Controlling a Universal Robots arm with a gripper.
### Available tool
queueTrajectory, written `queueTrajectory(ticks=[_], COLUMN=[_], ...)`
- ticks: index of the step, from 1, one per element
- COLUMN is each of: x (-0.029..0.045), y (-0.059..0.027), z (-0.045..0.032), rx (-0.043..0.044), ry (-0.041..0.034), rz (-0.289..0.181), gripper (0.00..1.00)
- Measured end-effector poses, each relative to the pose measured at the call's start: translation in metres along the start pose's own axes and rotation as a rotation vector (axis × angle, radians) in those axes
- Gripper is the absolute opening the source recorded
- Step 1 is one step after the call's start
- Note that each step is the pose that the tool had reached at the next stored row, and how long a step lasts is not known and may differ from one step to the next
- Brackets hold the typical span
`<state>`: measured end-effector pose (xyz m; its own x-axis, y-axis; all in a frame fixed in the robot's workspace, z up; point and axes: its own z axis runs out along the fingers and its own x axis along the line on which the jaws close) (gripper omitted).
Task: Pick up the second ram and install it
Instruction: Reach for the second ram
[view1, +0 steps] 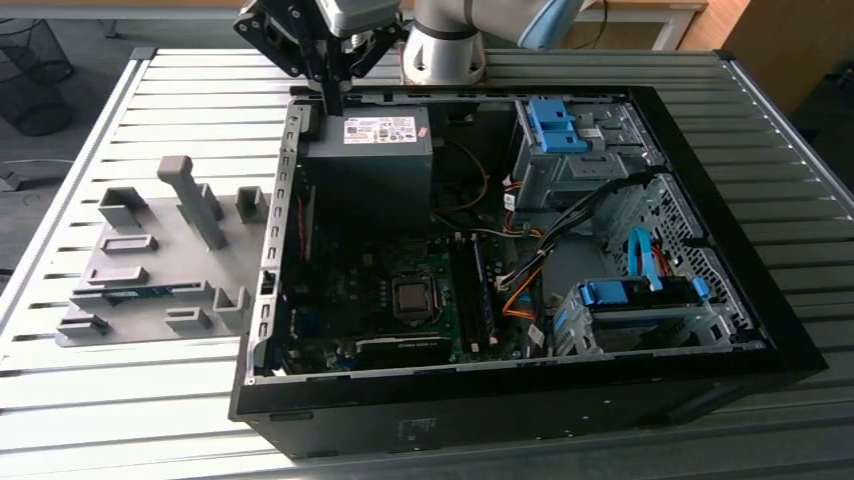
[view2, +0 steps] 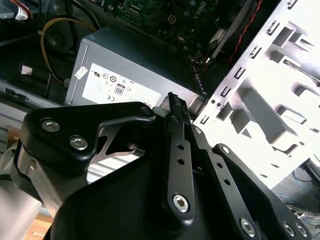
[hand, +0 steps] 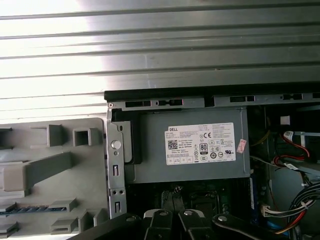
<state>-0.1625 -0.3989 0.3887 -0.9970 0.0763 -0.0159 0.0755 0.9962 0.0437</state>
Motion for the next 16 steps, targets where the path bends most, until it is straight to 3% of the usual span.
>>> queueTrajectory(ticks=[16], x=[0.0035], y=[-0.0003], z=[0.0002], rx=[0.0000], ry=[0.0000], rz=[0.000], gripper=[0.11])
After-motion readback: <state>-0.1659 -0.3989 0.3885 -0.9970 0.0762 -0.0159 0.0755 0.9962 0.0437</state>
